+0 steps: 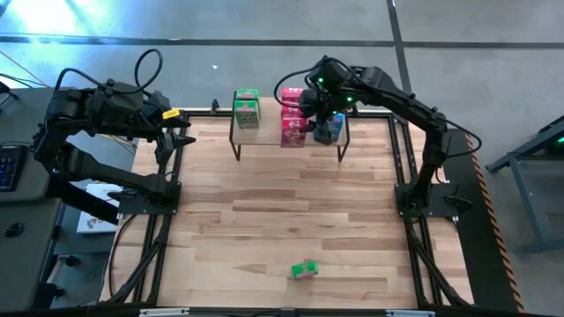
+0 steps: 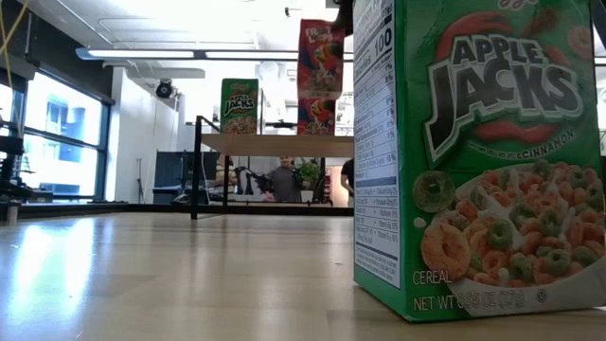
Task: Stack cereal on shelf
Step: Put the red cereal box on the shelf aligned with the other red cereal boxes
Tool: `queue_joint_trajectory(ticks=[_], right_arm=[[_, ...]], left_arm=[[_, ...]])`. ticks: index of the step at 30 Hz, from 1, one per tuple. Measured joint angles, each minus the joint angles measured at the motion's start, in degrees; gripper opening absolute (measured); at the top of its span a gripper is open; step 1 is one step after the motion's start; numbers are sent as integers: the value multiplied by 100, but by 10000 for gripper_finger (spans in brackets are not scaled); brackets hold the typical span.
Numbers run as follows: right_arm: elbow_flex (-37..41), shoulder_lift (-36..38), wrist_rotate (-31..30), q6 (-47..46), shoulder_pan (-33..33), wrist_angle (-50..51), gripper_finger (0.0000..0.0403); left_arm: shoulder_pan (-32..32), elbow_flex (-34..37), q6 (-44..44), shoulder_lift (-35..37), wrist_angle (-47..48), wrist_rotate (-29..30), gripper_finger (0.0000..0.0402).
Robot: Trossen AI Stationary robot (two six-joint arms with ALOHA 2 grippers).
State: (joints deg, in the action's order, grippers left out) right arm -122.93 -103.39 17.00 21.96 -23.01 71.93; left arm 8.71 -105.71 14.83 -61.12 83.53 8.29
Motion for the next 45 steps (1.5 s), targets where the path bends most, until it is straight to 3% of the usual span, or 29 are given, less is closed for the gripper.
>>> queue_joint_trajectory(ticks=[6, 14, 45], right_arm=[[425, -2, -34, -11, 1, -432, 165], [832, -2, -533, 46, 14, -753, 165], [852, -140, -826, 358, -50, -806, 165]], left_arm=[[0, 0, 0, -1, 0, 0, 237], [0, 0, 0, 0, -1, 0, 237], [0, 2, -1, 0, -1, 0, 237]])
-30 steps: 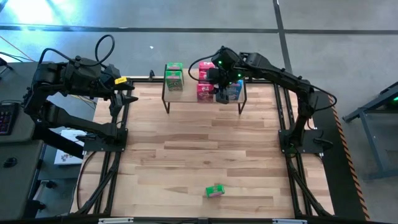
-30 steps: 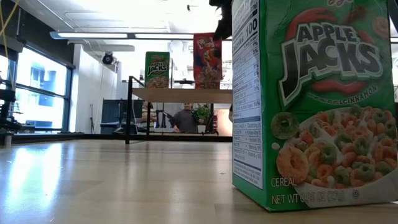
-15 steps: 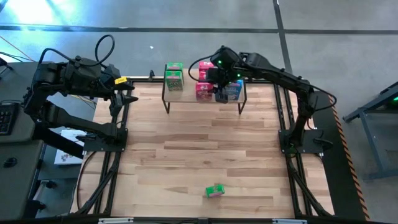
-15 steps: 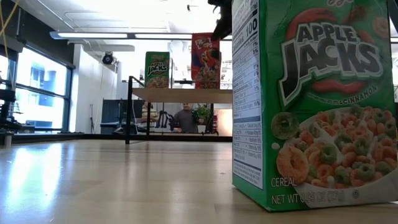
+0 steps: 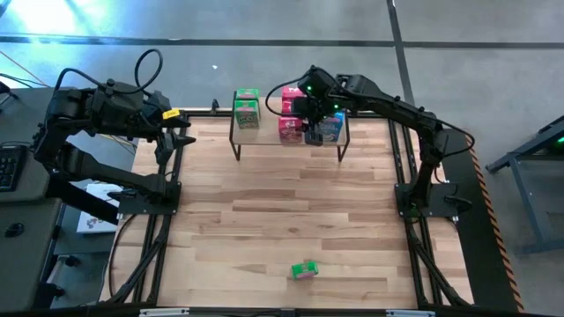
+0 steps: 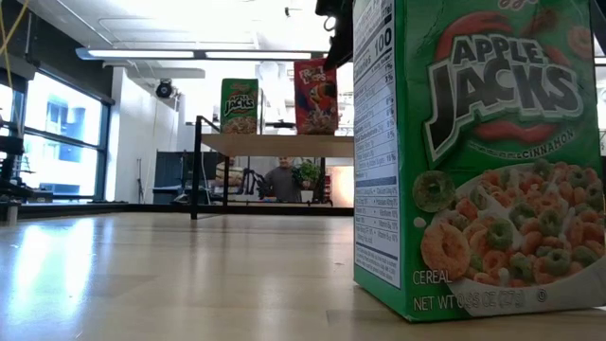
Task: Stack cereal on shelf
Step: Put the red cereal box on the shelf aligned with the other red cereal boxes
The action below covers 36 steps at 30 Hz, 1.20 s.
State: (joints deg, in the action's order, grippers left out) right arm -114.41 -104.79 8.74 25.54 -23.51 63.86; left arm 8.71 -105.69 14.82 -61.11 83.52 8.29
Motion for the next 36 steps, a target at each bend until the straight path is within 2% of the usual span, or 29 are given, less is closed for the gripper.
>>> queue_joint_trajectory(ticks=[23, 31, 36], right_arm=[[-4, -109, 44, -4, -50, -92, 187], [-4, -109, -137, 0, -50, -114, 229], [-4, -109, -172, 0, -50, -121, 238]], left_arm=[[0, 0, 0, 0, -1, 0, 237], [0, 0, -1, -1, 0, 0, 237], [0, 0, 0, -1, -1, 0, 237]])
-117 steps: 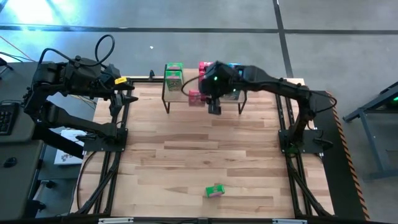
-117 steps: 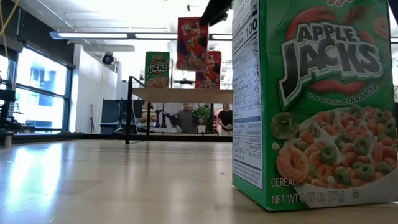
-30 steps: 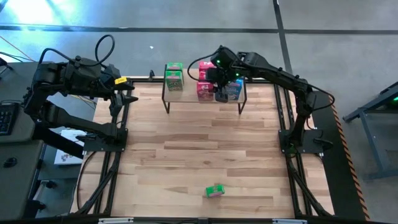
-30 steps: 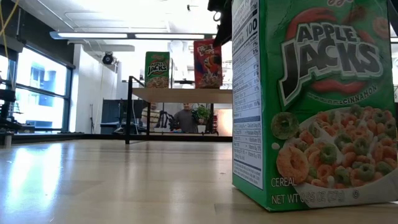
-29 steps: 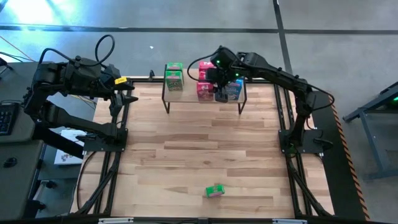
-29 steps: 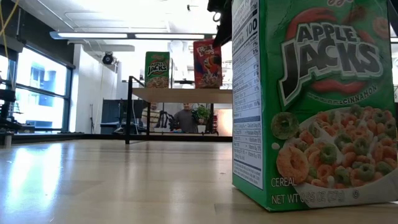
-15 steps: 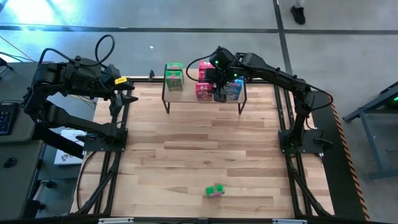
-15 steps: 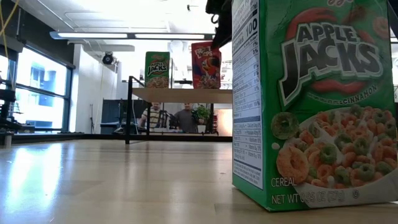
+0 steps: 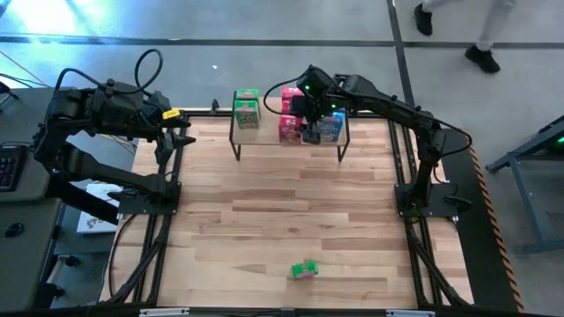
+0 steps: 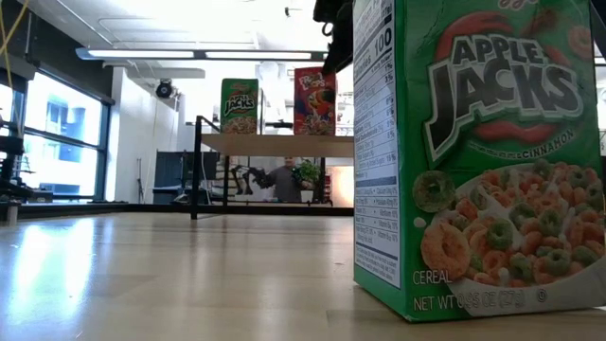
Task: Stack cereal on shelf
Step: Put the red cereal box on the shelf aligned with the other red cereal boxes, then put the green cereal box on the shelf aligned with the other green cereal boxes
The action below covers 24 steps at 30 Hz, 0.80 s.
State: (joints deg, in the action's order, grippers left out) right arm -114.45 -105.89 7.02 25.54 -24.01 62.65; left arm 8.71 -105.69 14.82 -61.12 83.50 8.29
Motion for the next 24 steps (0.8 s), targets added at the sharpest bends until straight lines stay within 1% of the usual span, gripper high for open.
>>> queue_joint_trajectory(ticks=[14, 19, 24], right_arm=[[-33, 197, -154, -70, 43, -11, 239], [-33, 332, -231, -332, 149, 7, 239], [-33, 515, -260, -758, 398, 83, 239]], left_arm=[[0, 0, -1, 0, 0, -2, 237], [0, 0, -1, 2, 0, 0, 237], [0, 0, 1, 0, 1, 0, 237]])
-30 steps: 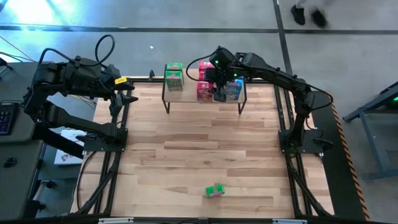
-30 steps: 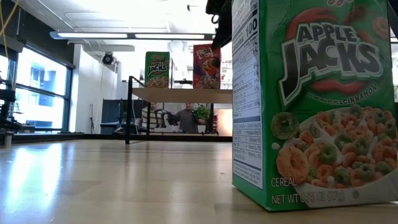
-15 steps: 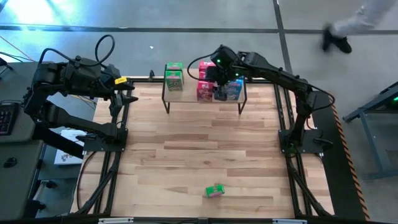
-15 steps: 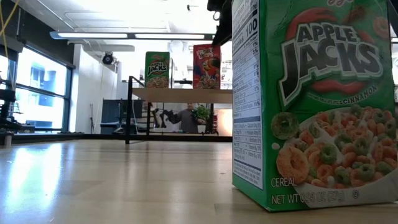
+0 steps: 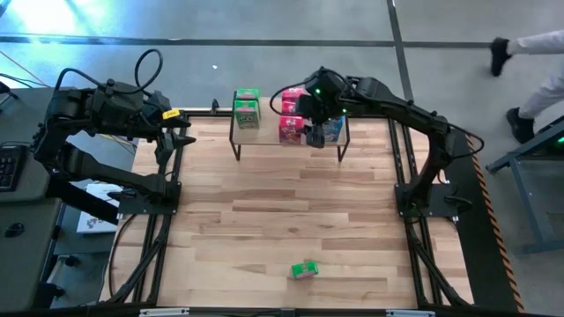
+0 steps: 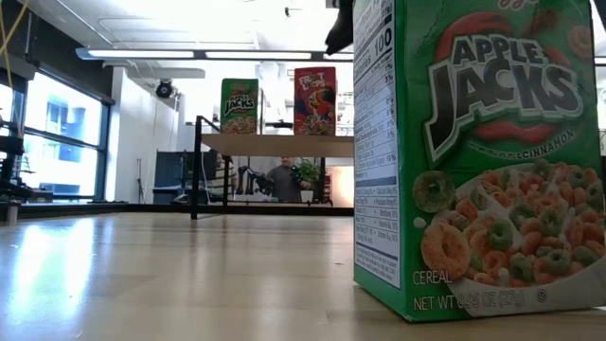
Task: Stack cereal on shelf
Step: Put the green cereal box on the shelf aligned with the other green cereal boxes
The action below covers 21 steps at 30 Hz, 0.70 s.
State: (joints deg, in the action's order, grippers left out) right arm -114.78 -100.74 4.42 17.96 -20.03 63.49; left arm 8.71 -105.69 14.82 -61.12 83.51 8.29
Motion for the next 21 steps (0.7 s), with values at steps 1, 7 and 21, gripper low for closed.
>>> queue_joint_trajectory(ticks=[1, 7, 21], right_arm=[[0, 30, -28, -44, 69, 24, 239], [0, 158, -99, -322, 498, 255, 239], [0, 198, 230, -956, 1553, 1033, 239]], left_arm=[[0, 0, -1, 1, 0, 0, 237], [0, 0, 0, 2, -1, 0, 237], [0, 0, -1, 1, -21, 0, 237]])
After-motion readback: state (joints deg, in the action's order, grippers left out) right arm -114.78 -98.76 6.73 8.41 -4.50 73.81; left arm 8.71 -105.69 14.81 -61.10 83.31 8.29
